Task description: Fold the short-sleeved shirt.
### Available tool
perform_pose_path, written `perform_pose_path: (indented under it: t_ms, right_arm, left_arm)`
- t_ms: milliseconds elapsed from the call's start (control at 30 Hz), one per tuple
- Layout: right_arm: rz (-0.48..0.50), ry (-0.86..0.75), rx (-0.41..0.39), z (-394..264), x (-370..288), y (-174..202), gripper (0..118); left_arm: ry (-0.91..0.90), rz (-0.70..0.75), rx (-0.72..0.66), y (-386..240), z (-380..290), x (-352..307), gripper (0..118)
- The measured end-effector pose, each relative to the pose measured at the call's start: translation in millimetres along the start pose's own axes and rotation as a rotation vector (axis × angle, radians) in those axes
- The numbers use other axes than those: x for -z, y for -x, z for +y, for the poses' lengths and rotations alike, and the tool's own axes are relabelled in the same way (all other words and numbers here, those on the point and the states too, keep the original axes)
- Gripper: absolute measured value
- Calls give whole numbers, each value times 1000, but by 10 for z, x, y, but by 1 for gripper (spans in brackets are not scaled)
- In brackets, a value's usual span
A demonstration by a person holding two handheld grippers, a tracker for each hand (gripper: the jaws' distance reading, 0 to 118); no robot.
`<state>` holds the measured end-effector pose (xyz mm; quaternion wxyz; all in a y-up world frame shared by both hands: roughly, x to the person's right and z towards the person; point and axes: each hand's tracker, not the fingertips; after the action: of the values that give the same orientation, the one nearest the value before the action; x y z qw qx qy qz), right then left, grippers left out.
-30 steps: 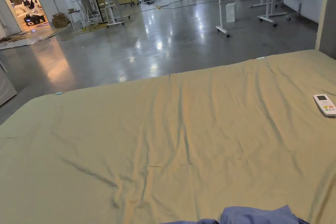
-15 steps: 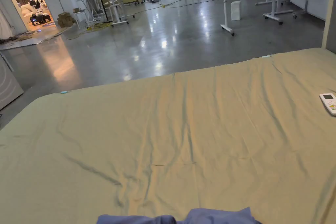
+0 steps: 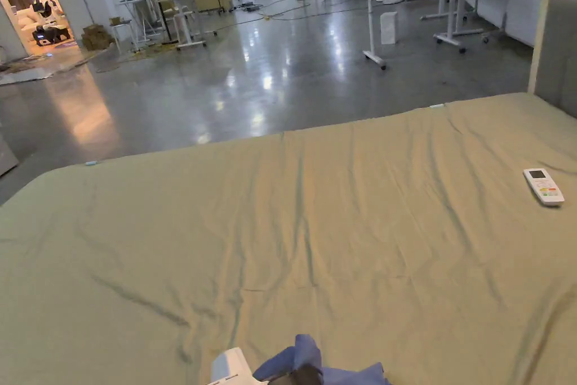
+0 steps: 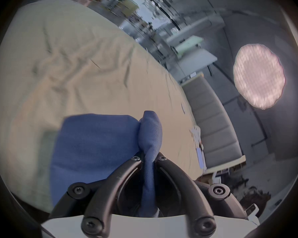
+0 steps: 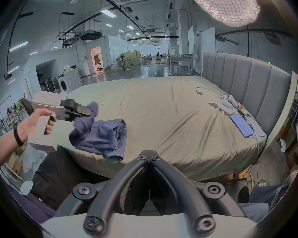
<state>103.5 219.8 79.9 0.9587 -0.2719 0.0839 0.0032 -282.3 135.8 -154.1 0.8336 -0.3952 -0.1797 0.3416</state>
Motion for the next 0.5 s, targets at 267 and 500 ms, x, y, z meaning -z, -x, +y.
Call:
perform_pose_path:
  t_ms: [267,500]
  right_arm:
    - [-35,45,55,-207,-44,-97,0]
    - [-21,59,102,-247,-17,-182,0]
  left_arm:
    - [93,51,80,-411,-130,509,74]
    - [-22,-109,-66,-446,-53,204,45]
